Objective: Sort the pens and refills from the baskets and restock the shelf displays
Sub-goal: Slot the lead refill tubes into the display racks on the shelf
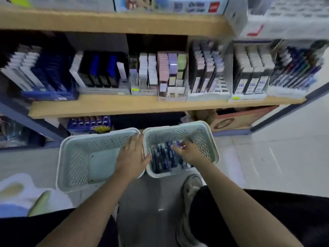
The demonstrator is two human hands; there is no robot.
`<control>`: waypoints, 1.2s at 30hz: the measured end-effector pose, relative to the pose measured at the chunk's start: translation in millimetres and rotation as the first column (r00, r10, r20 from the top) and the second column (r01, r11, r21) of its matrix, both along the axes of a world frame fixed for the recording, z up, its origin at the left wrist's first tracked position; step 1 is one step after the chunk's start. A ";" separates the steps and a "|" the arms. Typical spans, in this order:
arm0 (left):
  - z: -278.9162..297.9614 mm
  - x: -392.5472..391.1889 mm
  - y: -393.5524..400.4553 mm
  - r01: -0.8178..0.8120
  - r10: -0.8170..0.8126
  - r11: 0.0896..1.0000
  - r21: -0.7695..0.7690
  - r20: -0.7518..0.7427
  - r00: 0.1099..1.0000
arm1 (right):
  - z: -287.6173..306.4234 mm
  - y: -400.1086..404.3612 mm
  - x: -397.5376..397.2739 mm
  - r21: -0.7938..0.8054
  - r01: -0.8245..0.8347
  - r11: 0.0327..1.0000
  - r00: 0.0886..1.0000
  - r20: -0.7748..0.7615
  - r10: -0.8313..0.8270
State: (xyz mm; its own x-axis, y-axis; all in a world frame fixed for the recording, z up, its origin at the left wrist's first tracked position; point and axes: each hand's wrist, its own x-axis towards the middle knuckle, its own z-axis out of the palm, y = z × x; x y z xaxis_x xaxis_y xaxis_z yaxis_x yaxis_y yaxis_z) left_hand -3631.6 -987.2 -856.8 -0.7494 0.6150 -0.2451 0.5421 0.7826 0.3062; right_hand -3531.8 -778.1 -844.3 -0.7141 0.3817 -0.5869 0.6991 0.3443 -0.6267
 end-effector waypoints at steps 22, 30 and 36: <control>-70.3 8.2 -27.9 -0.155 0.115 0.974 0.166 0.228 0.967 | -127.9 -23.1 -62.2 -0.079 0.145 0.986 0.930 0.351 -0.109; -65.4 5.9 -27.8 -0.179 0.127 0.969 0.170 0.275 0.953 | -128.6 -37.0 -60.5 -0.166 0.203 0.965 0.931 0.339 -0.137; -64.9 6.5 -28.1 -0.181 0.126 0.967 0.178 0.281 0.951 | -138.2 -34.7 -57.7 -0.209 0.230 0.951 0.919 0.367 -0.141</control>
State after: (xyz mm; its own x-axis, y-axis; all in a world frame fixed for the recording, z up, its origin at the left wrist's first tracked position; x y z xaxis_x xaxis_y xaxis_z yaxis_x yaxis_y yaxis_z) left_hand -3625.0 -1015.3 -921.7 -0.7627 0.5546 -0.3326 0.2979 0.7578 0.5805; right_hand -3589.6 -812.8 -982.5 -0.3812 0.3015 -0.8739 0.9221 0.0552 -0.3831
